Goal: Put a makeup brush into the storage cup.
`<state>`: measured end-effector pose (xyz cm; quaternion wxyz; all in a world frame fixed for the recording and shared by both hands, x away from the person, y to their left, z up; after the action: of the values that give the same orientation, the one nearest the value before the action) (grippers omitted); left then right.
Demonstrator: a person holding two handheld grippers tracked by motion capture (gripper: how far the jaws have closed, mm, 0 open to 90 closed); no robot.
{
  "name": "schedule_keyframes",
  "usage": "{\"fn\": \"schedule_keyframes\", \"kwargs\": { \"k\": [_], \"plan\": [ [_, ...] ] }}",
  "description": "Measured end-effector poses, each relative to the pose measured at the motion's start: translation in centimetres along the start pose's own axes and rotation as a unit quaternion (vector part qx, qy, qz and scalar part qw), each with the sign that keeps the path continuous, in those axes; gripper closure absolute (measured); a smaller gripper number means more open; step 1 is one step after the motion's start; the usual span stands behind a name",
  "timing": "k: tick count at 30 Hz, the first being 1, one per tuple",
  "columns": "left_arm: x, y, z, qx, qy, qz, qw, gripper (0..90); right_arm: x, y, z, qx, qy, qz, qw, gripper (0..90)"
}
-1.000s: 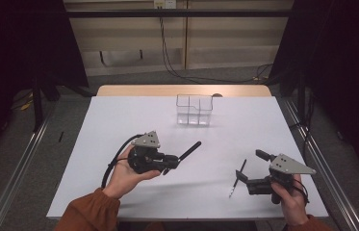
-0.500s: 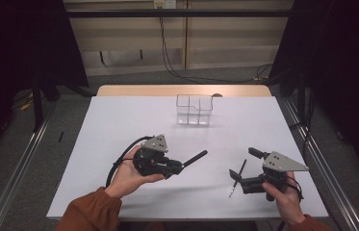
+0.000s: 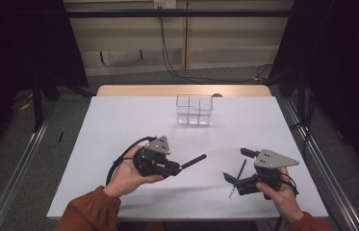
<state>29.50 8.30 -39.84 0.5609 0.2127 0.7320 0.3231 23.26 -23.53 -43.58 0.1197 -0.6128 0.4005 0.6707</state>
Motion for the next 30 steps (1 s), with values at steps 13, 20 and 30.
{"fn": "schedule_keyframes", "kwargs": {
  "k": [13, 20, 30],
  "plan": [
    [-0.4, -0.3, -0.9, 0.008, -0.009, 0.05, 0.9987, 77.2, -1.3, -0.5, -0.4, -0.077, 0.013, 0.063, 0.995, 0.3],
    [-0.4, -0.7, -0.8, 0.008, -0.002, 0.069, 0.9976, 77.2, -1.9, -0.8, -0.7, -0.115, 0.015, 0.108, 0.9874, 0.5],
    [-0.5, -1.0, -0.9, 0.011, -0.012, 0.087, 0.9961, 77.2, -2.5, -2.1, -0.6, -0.162, 0.022, 0.143, 0.9761, 1.0]
  ]
}}
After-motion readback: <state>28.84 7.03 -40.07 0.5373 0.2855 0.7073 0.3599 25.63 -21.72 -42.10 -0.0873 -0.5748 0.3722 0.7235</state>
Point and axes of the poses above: each handheld gripper's, and its own axes: y roughly backward along the jaws, x roughly out of its underside, z roughly to its left, the point moved 1 cm from there along -y, roughly forward along the jaws, and after that the axes turned 4 degrees about y, right-handed, at the moved point
